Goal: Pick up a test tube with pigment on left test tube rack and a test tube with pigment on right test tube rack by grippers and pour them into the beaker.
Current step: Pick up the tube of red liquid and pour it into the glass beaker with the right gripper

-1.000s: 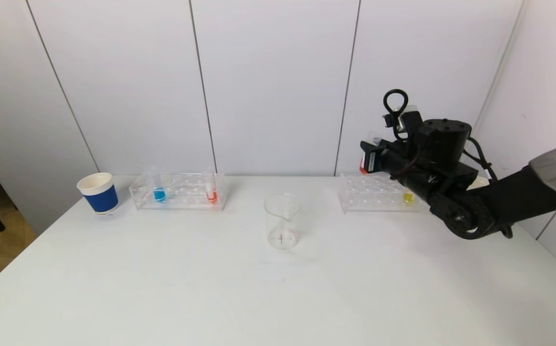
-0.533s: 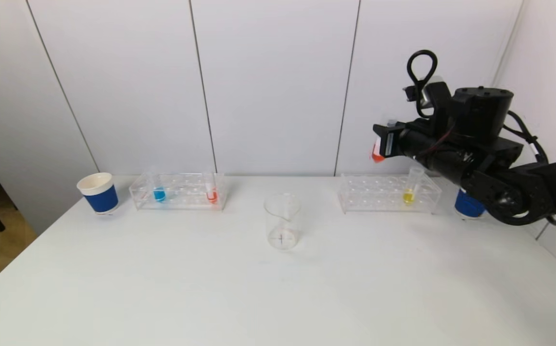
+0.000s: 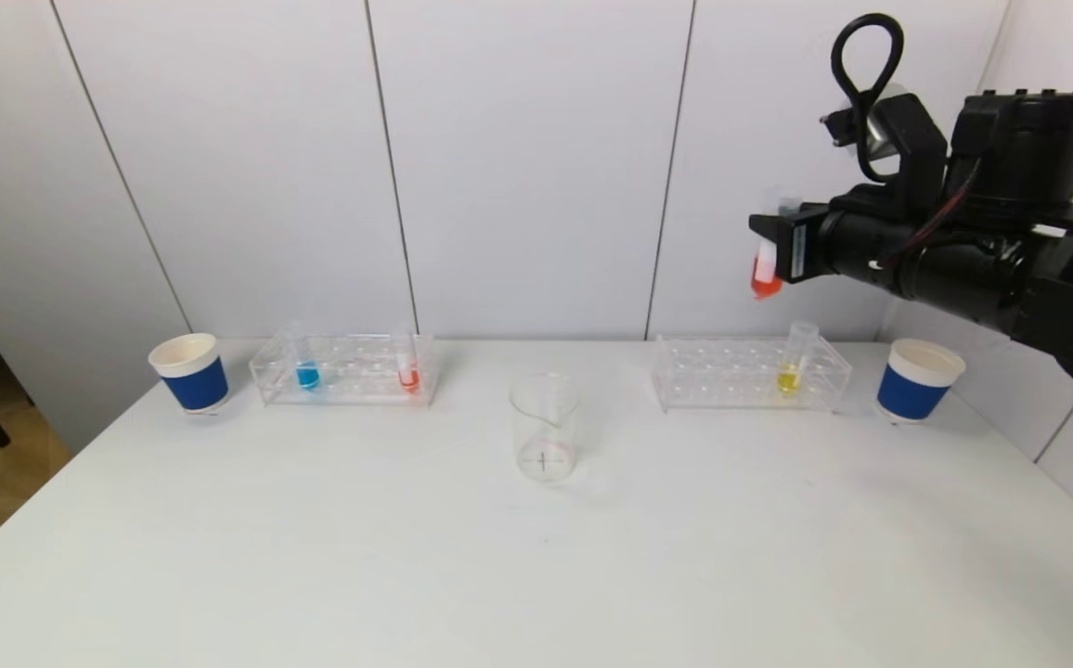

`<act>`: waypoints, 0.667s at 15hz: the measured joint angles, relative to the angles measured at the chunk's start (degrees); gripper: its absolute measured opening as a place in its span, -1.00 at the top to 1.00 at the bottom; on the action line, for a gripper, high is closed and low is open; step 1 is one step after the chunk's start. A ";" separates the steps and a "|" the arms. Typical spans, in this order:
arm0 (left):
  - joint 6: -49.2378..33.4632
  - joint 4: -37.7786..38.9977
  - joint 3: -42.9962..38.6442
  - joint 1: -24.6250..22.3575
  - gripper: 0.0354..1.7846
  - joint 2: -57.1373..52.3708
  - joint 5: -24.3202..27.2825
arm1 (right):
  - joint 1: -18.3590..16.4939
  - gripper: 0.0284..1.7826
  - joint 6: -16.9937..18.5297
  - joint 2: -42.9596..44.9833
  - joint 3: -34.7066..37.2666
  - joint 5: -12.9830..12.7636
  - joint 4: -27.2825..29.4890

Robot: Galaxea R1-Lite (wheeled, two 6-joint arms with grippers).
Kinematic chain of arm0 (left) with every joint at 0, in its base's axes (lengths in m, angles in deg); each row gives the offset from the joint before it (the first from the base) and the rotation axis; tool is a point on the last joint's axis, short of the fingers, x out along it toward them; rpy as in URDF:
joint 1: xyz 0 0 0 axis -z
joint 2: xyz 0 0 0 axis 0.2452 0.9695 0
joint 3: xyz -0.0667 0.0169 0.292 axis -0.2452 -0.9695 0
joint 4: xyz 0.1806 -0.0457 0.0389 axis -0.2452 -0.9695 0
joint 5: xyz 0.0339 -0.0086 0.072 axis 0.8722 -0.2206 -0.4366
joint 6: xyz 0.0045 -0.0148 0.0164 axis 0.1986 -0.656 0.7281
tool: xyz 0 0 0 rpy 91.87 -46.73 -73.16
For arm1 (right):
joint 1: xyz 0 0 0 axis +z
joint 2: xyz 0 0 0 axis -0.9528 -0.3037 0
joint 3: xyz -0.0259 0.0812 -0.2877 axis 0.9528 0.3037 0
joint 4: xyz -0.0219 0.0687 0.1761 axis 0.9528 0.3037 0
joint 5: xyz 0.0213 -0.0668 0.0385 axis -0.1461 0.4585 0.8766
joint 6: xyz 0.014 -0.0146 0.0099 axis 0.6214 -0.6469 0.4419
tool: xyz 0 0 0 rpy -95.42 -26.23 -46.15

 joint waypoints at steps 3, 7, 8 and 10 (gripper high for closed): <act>-0.02 0.04 0.00 -0.04 -0.98 0.00 0.01 | 1.83 0.49 -1.95 1.91 -2.05 0.07 5.17; 0.00 0.02 0.00 -0.01 -0.98 0.00 0.00 | 4.89 0.49 -4.40 3.18 -5.62 0.18 12.96; 0.00 0.02 0.00 0.00 -0.98 0.00 0.01 | 5.46 0.49 -5.71 3.21 -5.94 0.62 13.35; -0.02 0.04 0.00 0.00 -0.98 0.00 0.00 | 6.62 0.49 -9.34 3.01 -6.14 3.05 13.41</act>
